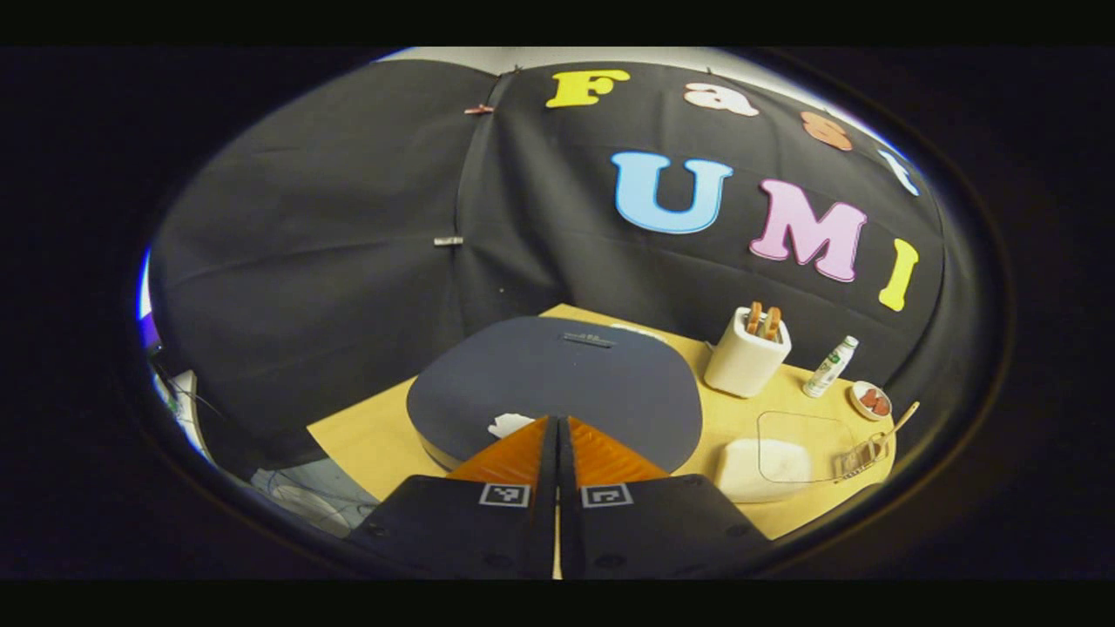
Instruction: Close the left gripper, press the button to open the rice cooker; take a wooden spoon from the chopstick holder with the right hand, scoop a spoonful of rice and pour it into the rice cooker, then put the wooden spoon back into the chopstick holder.
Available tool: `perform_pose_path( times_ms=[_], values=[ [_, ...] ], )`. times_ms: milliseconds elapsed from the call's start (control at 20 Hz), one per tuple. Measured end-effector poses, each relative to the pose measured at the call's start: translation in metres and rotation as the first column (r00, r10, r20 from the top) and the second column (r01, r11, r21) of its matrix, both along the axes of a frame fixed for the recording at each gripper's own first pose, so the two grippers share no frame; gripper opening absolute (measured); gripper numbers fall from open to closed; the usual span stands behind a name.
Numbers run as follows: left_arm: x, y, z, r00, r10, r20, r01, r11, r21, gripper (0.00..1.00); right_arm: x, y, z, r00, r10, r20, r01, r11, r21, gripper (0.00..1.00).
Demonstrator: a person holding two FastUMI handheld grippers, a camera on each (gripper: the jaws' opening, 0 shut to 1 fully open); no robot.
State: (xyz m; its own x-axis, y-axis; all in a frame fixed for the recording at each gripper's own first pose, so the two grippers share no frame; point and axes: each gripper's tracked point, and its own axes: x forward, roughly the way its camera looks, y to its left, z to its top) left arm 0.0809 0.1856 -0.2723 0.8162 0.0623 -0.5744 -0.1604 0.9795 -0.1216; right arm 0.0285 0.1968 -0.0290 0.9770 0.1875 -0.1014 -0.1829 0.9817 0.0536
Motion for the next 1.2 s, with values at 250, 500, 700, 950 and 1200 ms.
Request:
perform_pose_path(
  times_ms=[250, 500, 700, 950, 1200],
  values=[
    [0.019, 0.001, 0.047, 0.995, -0.016, 0.095, 0.010, 0.998, 0.062, 0.10, 0.000, 0.003, 0.006, 0.999, 0.036, 0.015, -0.037, 0.999, 0.002, 0.86],
    [0.010, -0.008, 0.088, 0.985, 0.011, 0.174, -0.033, 0.992, 0.122, 0.08, 0.007, -0.004, 0.003, 0.996, 0.091, 0.015, -0.091, 0.996, 0.016, 0.86],
    [-0.013, -0.017, 0.107, 0.979, 0.058, 0.196, -0.084, 0.988, 0.127, 0.10, 0.019, -0.028, -0.006, 0.995, 0.100, -0.010, -0.099, 0.994, 0.049, 0.86],
    [-0.036, -0.039, 0.136, 0.964, 0.081, 0.252, -0.121, 0.981, 0.149, 0.20, 0.035, -0.061, -0.027, 0.994, 0.099, -0.055, -0.094, 0.993, 0.078, 0.85],
    [-0.049, -0.071, 0.155, 0.941, 0.051, 0.335, -0.100, 0.986, 0.131, 0.44, 0.046, -0.089, -0.049, 0.994, 0.046, -0.095, -0.041, 0.998, 0.056, 0.82]
  ],
)
